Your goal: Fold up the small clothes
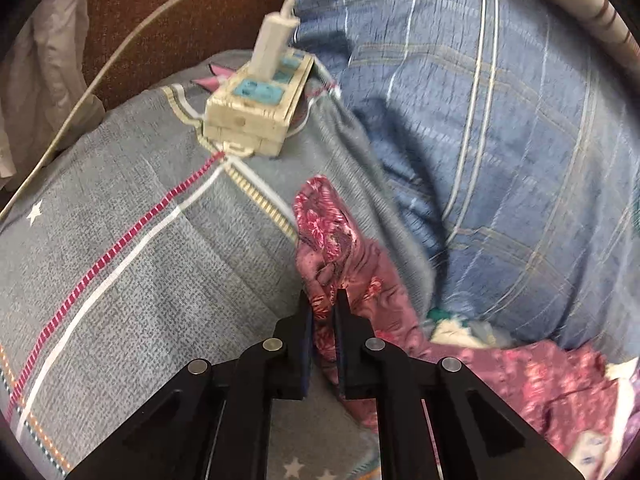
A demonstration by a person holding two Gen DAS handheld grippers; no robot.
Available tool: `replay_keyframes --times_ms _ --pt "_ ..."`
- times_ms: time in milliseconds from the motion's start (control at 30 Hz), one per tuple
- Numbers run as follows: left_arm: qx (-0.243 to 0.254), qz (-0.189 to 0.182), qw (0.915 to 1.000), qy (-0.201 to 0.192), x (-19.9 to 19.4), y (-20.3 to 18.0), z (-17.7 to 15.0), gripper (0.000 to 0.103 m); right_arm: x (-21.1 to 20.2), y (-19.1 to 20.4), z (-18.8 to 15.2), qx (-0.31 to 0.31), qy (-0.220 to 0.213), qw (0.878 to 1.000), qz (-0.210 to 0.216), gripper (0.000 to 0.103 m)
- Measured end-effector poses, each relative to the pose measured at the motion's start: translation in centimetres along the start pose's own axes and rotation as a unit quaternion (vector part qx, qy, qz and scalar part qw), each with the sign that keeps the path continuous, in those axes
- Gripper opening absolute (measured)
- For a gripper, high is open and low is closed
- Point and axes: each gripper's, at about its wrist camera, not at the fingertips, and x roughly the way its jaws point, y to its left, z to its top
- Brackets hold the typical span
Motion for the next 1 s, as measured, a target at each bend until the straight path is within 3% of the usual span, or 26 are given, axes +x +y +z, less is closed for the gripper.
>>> replay_keyframes --times_ms 133,333,533,767,1000 --pt "-0.012 -0.027 0.9995 -0.015 -2.0 -0.1 0.5 0.007 0.4 -0.1 -0.2 -0.002 0.002 1.0 -0.013 0.005" --pt "-0.002 -0.053 0.998 -0.035 -6.5 -0.9 0.4 0.007 -2.1 -1.8 -0.6 0.042 -0.04 0.998 0.011 0.004" --pt "0.042 -0.104 0.9927 -0.043 -9.3 -5.7 -0.5 0.007 -6.1 -3.6 -2.7 0.092 -0.081 0.992 0.031 0.004" --pt "0.116 -0.163 0.9791 -0.037 -11.5 -15.2 -3.5 0.007 -9.3 -8.2 -8.3 0.197 -0.11 0.973 0.051 0.004" --pt "0.198 -0.212 0.9569 -0.024 -11.0 -27.6 -7.0 0.007 -11.8 -12.2 -14.5 0.285 -0.134 0.946 0.071 0.004"
